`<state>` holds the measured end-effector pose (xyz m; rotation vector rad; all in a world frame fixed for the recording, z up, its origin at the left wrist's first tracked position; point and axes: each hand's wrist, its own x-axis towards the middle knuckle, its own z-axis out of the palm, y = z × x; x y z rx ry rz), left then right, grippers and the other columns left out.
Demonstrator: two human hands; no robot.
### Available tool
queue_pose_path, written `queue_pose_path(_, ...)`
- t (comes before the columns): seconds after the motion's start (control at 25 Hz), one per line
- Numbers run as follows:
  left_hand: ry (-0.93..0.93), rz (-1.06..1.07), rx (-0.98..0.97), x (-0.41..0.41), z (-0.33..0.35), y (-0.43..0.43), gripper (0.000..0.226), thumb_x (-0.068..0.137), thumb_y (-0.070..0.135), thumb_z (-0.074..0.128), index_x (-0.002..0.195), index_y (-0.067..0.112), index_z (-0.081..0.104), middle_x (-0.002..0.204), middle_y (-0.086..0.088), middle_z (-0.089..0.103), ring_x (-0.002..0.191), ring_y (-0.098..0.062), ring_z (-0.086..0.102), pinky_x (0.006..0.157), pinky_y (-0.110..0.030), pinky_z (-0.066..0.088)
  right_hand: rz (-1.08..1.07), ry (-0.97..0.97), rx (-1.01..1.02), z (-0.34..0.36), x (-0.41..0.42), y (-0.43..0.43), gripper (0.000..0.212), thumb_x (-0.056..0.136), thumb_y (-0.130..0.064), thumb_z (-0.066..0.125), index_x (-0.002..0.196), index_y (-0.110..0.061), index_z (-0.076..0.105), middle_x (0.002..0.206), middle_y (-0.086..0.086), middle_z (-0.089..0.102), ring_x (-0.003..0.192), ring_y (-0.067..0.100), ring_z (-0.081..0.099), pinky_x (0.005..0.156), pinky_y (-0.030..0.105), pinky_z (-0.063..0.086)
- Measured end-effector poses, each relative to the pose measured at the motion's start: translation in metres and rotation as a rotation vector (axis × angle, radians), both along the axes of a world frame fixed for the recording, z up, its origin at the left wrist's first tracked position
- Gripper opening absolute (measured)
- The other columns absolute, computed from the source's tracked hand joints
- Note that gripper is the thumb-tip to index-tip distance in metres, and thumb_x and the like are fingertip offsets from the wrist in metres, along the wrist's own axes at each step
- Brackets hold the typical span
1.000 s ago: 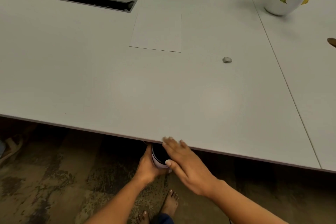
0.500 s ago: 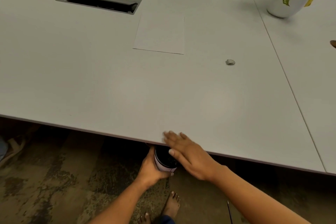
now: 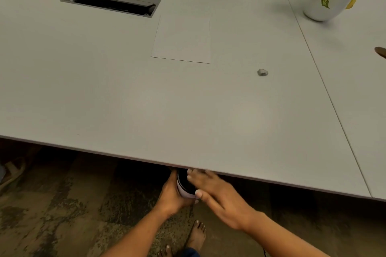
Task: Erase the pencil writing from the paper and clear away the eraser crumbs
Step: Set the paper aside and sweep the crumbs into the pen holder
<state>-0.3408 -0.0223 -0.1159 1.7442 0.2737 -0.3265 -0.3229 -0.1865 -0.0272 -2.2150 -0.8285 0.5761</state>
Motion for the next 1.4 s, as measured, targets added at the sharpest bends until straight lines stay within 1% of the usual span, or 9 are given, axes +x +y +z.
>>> queue_pose_path(0.12, 0.004, 0.006, 0.002, -0.001, 0.001, 0.000, 0.087, 0.050, 0.008, 0.089, 0.120, 0.027, 0.039, 0.115, 0.007, 0.056, 0.113, -0.012, 0.052, 0.089, -0.020, 0.043, -0.112, 0.045, 0.148, 0.005, 0.006, 0.006, 0.042, 0.093, -0.047, 0.030, 0.130, -0.032, 0.044, 0.136, -0.020, 0.042, 0.128, -0.010, 0.034, 0.112, 0.017, 0.023)
queue_pose_path(0.24, -0.001, 0.016, 0.028, -0.002, 0.002, 0.001, 0.093, 0.048, 0.012, 0.090, 0.122, 0.030, 0.035, 0.115, 0.011, 0.051, 0.114, -0.006, 0.045, 0.090, -0.016, 0.039, -0.241, 0.016, 0.149, 0.015, 0.041, 0.016, 0.038, 0.096, -0.037, 0.033, 0.132, -0.028, 0.042, 0.140, -0.015, 0.039, 0.130, -0.007, 0.029, 0.113, 0.020, 0.018)
queue_pose_path(0.36, -0.006, 0.003, 0.039, -0.003, 0.001, 0.002, 0.096, 0.048, 0.011, 0.090, 0.126, 0.025, 0.035, 0.120, 0.007, 0.051, 0.117, -0.007, 0.044, 0.095, -0.018, 0.037, -0.096, -0.009, 0.004, 0.015, 0.057, 0.023, 0.039, 0.098, -0.029, 0.032, 0.136, -0.021, 0.037, 0.146, -0.004, 0.036, 0.131, -0.004, 0.022, 0.114, 0.020, 0.009)
queue_pose_path(0.44, 0.000, 0.007, 0.043, -0.004, -0.001, 0.005, 0.097, 0.047, 0.010, 0.090, 0.128, 0.021, 0.037, 0.120, 0.004, 0.053, 0.117, -0.011, 0.047, 0.094, -0.020, 0.040, -0.011, -0.040, 0.011, 0.012, 0.049, 0.017, 0.036, 0.098, -0.030, 0.033, 0.128, -0.019, 0.049, 0.137, 0.000, 0.051, 0.127, -0.002, 0.035, 0.113, 0.022, 0.021)
queue_pose_path(0.6, 0.000, 0.004, 0.036, -0.007, -0.001, 0.009, 0.095, 0.047, 0.010, 0.090, 0.127, 0.022, 0.039, 0.118, 0.004, 0.055, 0.115, -0.013, 0.050, 0.086, -0.014, 0.043, -0.069, -0.039, 0.157, 0.014, 0.026, 0.001, 0.041, 0.093, -0.045, 0.033, 0.102, -0.022, 0.066, 0.098, -0.002, 0.071, 0.092, 0.001, 0.061, 0.081, 0.024, 0.051)
queue_pose_path(0.84, -0.025, -0.014, 0.024, -0.013, 0.002, 0.012, 0.096, 0.048, 0.010, 0.089, 0.128, 0.023, 0.038, 0.119, 0.007, 0.053, 0.115, -0.008, 0.048, 0.082, -0.005, 0.041, -0.143, -0.015, 0.024, 0.012, 0.036, 0.021, 0.038, 0.097, -0.033, 0.033, 0.131, -0.022, 0.045, 0.143, -0.007, 0.040, 0.134, -0.001, 0.026, 0.114, 0.021, 0.013)
queue_pose_path(1.04, -0.029, -0.021, 0.032, -0.018, 0.004, 0.017, 0.092, 0.047, 0.009, 0.089, 0.121, 0.030, 0.039, 0.114, 0.011, 0.055, 0.110, -0.008, 0.052, 0.079, -0.009, 0.045, -0.052, -0.065, 0.064, 0.012, 0.015, 0.016, 0.044, 0.094, -0.044, 0.032, 0.109, -0.018, 0.064, 0.114, 0.000, 0.067, 0.108, 0.007, 0.057, 0.096, 0.027, 0.045)
queue_pose_path(1.2, -0.041, -0.014, 0.043, -0.021, 0.005, 0.016, 0.094, 0.046, 0.010, 0.089, 0.122, 0.033, 0.037, 0.113, 0.014, 0.052, 0.109, -0.005, 0.049, 0.080, -0.007, 0.042, -0.057, -0.100, -0.006, 0.015, 0.021, 0.022, 0.038, 0.096, -0.037, 0.034, 0.128, -0.023, 0.049, 0.140, -0.011, 0.043, 0.131, -0.002, 0.029, 0.110, 0.016, 0.015)
queue_pose_path(1.4, -0.041, -0.013, 0.036, -0.033, 0.011, 0.025, 0.093, 0.045, 0.010, 0.089, 0.117, 0.040, 0.037, 0.114, 0.013, 0.054, 0.108, -0.003, 0.051, 0.079, -0.007, 0.044, -0.047, -0.129, -0.023, 0.016, 0.008, 0.021, 0.037, 0.091, -0.045, 0.043, 0.118, -0.024, 0.056, 0.122, -0.002, 0.059, 0.114, 0.007, 0.049, 0.096, 0.021, 0.038)
